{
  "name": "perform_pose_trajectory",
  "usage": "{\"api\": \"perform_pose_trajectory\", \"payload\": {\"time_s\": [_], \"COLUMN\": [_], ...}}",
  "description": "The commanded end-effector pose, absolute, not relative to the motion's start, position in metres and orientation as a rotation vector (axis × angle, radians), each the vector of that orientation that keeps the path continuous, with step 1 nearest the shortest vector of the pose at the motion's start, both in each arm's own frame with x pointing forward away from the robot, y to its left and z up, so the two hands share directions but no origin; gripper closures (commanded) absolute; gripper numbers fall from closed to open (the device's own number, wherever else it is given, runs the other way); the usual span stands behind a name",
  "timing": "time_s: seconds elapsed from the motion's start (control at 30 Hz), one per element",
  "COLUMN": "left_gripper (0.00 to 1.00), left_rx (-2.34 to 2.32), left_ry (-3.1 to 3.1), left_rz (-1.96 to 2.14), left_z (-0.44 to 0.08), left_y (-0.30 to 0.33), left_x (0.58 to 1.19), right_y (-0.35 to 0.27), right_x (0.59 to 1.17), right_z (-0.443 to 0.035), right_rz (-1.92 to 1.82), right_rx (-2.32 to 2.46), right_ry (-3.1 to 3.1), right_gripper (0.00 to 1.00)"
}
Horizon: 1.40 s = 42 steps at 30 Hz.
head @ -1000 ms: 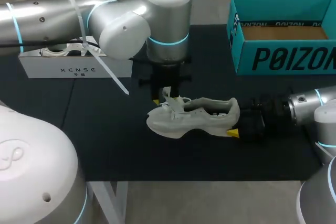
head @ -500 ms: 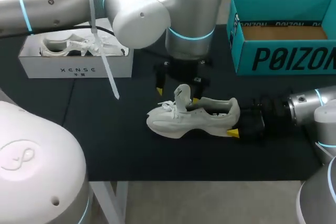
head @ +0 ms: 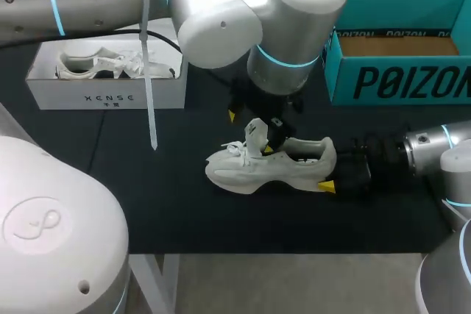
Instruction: Take the shoe out of the shoebox, open the shoe tongue, remove and reinsert the insole, then place the shoe into the shoebox
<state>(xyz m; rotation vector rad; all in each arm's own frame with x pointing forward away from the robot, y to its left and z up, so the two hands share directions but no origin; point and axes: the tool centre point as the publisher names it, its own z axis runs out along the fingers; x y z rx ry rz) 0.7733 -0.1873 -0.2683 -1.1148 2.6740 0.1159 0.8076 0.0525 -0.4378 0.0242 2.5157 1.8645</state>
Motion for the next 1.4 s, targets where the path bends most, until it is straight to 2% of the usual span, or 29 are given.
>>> {"api": "perform_pose_trajectory", "payload": {"time_s": [0.03, 0.47, 0.57, 1.13, 1.23, 1.27, 1.3, 1.33, 1.4], "left_gripper": [0.00, 0.00, 0.00, 0.00, 0.00, 0.25, 0.89, 1.00, 1.00], "left_rx": [-1.067, -0.242, -0.081, -0.092, 0.043, 0.071, 0.097, 0.130, 0.177], "left_ry": [2.686, 2.884, 2.975, 2.960, 2.927, 2.922, 2.920, 2.918, 2.906], "left_rz": [0.132, 0.109, 0.002, 0.059, 0.039, 0.045, 0.023, 0.019, 0.017], "left_z": [-0.267, -0.282, -0.287, -0.288, -0.292, -0.293, -0.294, -0.295, -0.297], "left_y": [-0.191, -0.237, -0.242, -0.245, -0.253, -0.256, -0.258, -0.261, -0.266], "left_x": [0.773, 0.758, 0.757, 0.760, 0.763, 0.764, 0.766, 0.768, 0.770], "right_y": [0.054, 0.054, 0.054, 0.054, 0.054, 0.054, 0.054, 0.054, 0.054], "right_x": [0.808, 0.808, 0.808, 0.808, 0.808, 0.808, 0.808, 0.808, 0.808], "right_z": [-0.443, -0.443, -0.443, -0.443, -0.443, -0.443, -0.443, -0.443, -0.443], "right_rz": [1.863, 1.863, 1.863, 1.863, 1.863, 1.863, 1.863, 1.863, 1.863], "right_rx": [0.026, 0.026, 0.026, 0.026, 0.026, 0.026, 0.026, 0.026, 0.026], "right_ry": [2.517, 2.517, 2.517, 2.517, 2.517, 2.517, 2.517, 2.517, 2.517], "right_gripper": [1.00, 1.00, 1.00, 1.00, 1.00, 1.00, 1.00, 1.00, 1.00]}}
